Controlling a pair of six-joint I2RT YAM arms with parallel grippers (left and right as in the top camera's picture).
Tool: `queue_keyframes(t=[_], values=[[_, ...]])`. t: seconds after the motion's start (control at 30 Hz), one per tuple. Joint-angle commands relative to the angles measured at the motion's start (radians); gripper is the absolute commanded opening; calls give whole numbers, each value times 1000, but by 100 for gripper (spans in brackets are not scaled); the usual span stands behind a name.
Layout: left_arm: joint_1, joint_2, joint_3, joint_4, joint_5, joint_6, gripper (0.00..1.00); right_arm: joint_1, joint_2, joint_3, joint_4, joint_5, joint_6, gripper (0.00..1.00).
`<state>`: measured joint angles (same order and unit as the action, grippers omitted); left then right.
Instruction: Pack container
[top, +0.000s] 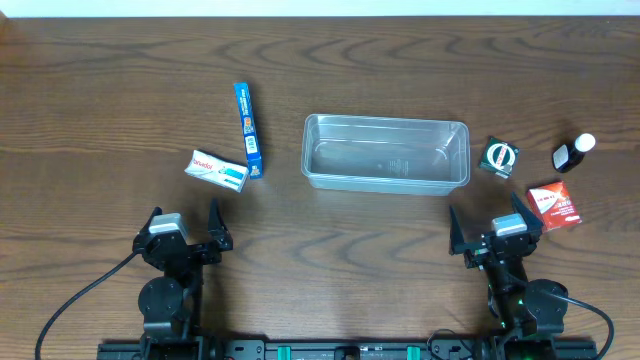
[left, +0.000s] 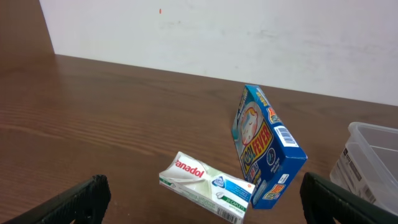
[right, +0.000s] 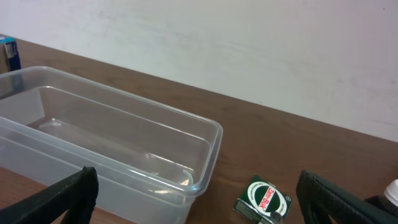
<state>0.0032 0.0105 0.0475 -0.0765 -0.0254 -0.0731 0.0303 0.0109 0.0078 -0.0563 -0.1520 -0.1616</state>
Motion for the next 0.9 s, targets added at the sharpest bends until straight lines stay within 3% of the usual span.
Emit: queue_keyframes(t=[0.0, 0.27, 0.53, 0.7, 0.87], values=[[-4, -6, -35, -11, 14, 16, 98, 9, -4, -2, -4, 6, 8, 99], [-4, -6, -35, 138, 66, -13, 98, 9, -4, -2, -4, 6, 8, 99], [-4, -6, -20, 544, 270, -10, 98, 9, -4, -2, -4, 6, 8, 99], [-4, 34, 113, 550, 273, -10, 98, 9, -4, -2, -4, 6, 8, 99], [-4, 202, 336, 507, 280, -10, 98, 9, -4, -2, -4, 6, 8, 99]])
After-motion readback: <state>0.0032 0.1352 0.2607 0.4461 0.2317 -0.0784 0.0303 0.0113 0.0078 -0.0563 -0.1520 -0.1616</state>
